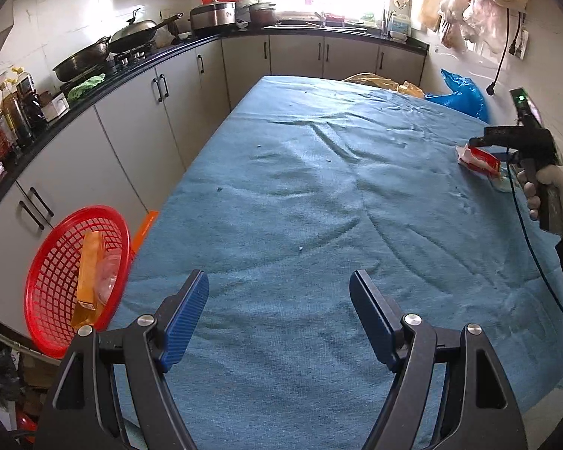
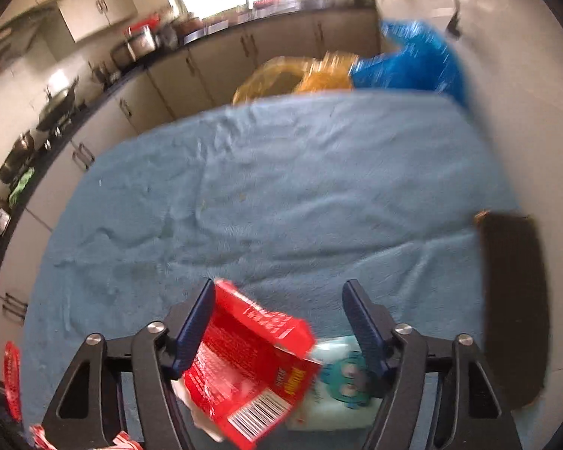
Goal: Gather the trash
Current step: 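Reach the left tool toward the torn red wrapper while the right tool approaches the green tissue pack, then grasp the torn red wrapper with the left tool while the right tool grasps the green tissue pack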
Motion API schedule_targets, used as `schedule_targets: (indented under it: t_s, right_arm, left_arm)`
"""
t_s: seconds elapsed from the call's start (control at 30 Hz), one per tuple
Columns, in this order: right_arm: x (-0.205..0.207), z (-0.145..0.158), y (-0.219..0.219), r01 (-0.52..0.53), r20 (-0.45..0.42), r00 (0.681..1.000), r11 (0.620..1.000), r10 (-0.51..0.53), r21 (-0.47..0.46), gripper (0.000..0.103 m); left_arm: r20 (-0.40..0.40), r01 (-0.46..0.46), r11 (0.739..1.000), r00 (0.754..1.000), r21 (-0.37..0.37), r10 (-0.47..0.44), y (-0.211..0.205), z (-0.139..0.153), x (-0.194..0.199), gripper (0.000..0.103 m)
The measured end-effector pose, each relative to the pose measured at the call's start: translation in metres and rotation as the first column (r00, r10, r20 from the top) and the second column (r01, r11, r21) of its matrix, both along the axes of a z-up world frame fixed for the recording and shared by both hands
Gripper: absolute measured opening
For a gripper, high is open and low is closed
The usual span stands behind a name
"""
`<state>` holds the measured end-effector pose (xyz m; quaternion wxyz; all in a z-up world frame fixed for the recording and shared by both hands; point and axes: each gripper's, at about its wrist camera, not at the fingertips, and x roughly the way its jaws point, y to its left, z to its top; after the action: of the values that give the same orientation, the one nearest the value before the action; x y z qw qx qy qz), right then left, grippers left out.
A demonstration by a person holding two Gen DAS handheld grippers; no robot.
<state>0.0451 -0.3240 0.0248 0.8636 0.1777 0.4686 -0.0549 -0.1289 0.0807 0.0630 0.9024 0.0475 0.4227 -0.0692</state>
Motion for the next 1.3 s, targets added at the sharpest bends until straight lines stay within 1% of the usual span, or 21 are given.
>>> schedule_targets:
  t_s: [0.07,0.1,0.17,0.23,0.27,0.3,0.33,0.37,0.4,0.43,0.47,0.5,0.53,0.6,0.7,0.87,0.97,1.03,1.13,1.23,1.3]
  right_arm:
    - [0.0,-0.009,0.014,-0.051,-0.046,0.998,0.998,0.052,0.021,0.058]
    - [-0.004,-0.01,0.022,-0.07,-0.043,0.996,0.997,0.072,0.026,0.052]
    - [-0.015,-0.008,0.049,-0.182,-0.036,0.982,0.979,0.186,0.089,0.044]
    - [-0.03,-0.004,0.079,-0.304,-0.022,0.95,0.937,0.312,0.175,0.045]
    - [-0.041,0.0,0.093,-0.373,0.001,0.924,0.899,0.383,0.227,0.045]
    - [-0.052,0.007,0.104,-0.433,0.035,0.898,0.863,0.439,0.26,0.047]
    - [-0.064,0.017,0.109,-0.468,0.073,0.882,0.844,0.466,0.261,0.049]
    - [-0.071,0.024,0.107,-0.475,0.097,0.879,0.843,0.466,0.252,0.061]
    - [-0.081,0.036,0.099,-0.457,0.133,0.889,0.86,0.437,0.228,0.074]
    - [-0.087,0.043,0.089,-0.421,0.153,0.905,0.884,0.397,0.204,0.079]
    - [-0.093,0.051,0.074,-0.35,0.17,0.931,0.924,0.324,0.151,0.084]
    - [-0.097,0.055,0.057,-0.259,0.176,0.954,0.962,0.242,0.084,0.086]
    - [-0.099,0.056,0.044,-0.198,0.169,0.968,0.979,0.188,0.047,0.086]
    - [-0.104,0.052,0.017,-0.103,0.147,0.984,0.994,0.098,0.032,0.086]
    - [-0.107,0.04,-0.012,0.012,0.145,0.989,0.999,-0.019,0.05,0.087]
    - [-0.095,0.01,-0.035,0.102,0.105,0.988,0.991,-0.112,0.092,0.087]
    - [-0.086,-0.006,-0.032,0.147,0.087,0.983,0.979,-0.161,0.141,0.089]
    - [-0.084,-0.004,-0.025,0.162,0.112,0.978,0.98,-0.176,0.118,0.09]
    - [-0.077,-0.004,-0.012,0.152,0.11,0.981,0.985,-0.16,0.08,0.09]
    - [-0.068,-0.01,-0.003,0.146,0.118,0.982,0.989,-0.146,0.009,0.091]
    - [-0.069,-0.011,-0.001,0.142,0.116,0.983,0.99,-0.14,-0.006,0.091]
  left_arm:
    - [-0.005,-0.006,1.0,1.0,0.001,0.006,0.002,-0.001,0.001,0.076]
    - [-0.01,-0.01,1.0,1.0,-0.003,0.01,0.003,-0.002,0.002,0.076]
    - [-0.021,-0.015,1.0,1.0,-0.017,0.014,0.005,-0.005,0.005,0.076]
    - [-0.044,-0.014,0.998,0.999,-0.053,0.012,0.006,-0.007,0.009,0.076]
    - [-0.053,-0.012,0.997,0.999,-0.074,0.008,0.006,-0.007,0.011,0.076]
    - [-0.059,-0.01,0.996,0.998,-0.089,0.005,0.005,-0.007,0.012,0.076]
    - [-0.066,-0.005,0.994,0.998,-0.107,-0.002,0.005,-0.007,0.013,0.076]
    - [-0.07,0.0,0.993,0.998,-0.116,-0.008,0.004,-0.007,0.013,0.076]
    - [-0.074,0.009,0.992,0.997,-0.127,-0.018,0.002,-0.006,0.014,0.076]
    - [-0.076,0.015,0.991,0.997,-0.134,-0.025,0.001,-0.005,0.015,0.076]
    - [-0.077,0.022,0.99,0.997,-0.141,-0.033,-0.001,-0.004,0.016,0.077]
    - [-0.076,0.034,0.988,0.996,-0.149,-0.046,-0.004,-0.002,0.018,0.077]
    - [-0.075,0.043,0.987,0.996,-0.153,-0.055,-0.008,0.0,0.02,0.077]
    - [-0.075,0.064,0.986,0.994,-0.155,-0.076,-0.017,0.004,0.025,0.077]
    - [-0.072,0.097,0.981,0.991,-0.17,-0.111,-0.035,0.008,0.035,0.077]
    - [-0.104,0.122,0.961,0.983,-0.248,-0.151,-0.066,0.001,0.059,0.079]
    - [-0.131,0.119,0.948,0.978,-0.296,-0.164,-0.086,-0.009,0.079,0.079]
    - [-0.136,0.12,0.937,0.976,-0.327,-0.172,-0.099,-0.014,0.094,0.08]
    - [-0.113,0.14,0.944,0.977,-0.298,-0.181,-0.119,-0.016,0.112,0.079]
    - [-0.057,0.197,0.956,0.975,-0.219,-0.214,-0.145,-0.012,0.131,0.08]
    - [-0.03,0.255,0.947,0.964,-0.195,-0.265,-0.161,-0.01,0.147,0.084]
